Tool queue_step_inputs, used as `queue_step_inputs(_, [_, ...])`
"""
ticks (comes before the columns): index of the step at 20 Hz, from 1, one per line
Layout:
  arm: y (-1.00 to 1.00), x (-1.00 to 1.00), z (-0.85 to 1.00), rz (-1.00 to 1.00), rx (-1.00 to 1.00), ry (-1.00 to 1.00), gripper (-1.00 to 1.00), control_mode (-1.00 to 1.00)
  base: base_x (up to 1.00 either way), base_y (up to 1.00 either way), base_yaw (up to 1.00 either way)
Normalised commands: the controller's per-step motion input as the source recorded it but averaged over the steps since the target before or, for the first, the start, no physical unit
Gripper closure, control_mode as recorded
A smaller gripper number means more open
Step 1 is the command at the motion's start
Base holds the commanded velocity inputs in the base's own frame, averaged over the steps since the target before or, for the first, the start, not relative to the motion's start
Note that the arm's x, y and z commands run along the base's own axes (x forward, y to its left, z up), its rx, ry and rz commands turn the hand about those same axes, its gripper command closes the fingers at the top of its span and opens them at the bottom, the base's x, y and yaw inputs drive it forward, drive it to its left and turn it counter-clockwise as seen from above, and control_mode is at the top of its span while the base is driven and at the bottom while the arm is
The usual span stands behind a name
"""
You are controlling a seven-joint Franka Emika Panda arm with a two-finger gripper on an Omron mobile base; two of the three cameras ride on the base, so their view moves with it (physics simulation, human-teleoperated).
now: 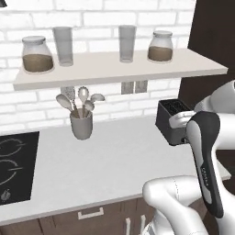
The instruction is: Navigate to the toaster.
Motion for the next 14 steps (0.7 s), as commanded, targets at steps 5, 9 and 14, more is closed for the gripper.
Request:
queue_step_inputs(5, [0.0, 0.0, 0.0, 0.0, 0.0, 0.0, -1.0, 1.0, 0.3, -1.0, 0.01])
queue_step_inputs(9, [0.0, 0.0, 0.0, 0.0, 0.0, 0.0, -1.0, 1.0, -0.37, -1.0, 0.01])
queue_step_inputs(14, [0.0, 0.0, 0.0, 0.0, 0.0, 0.0, -1.0, 1.0, -0.1, -0.98, 0.0])
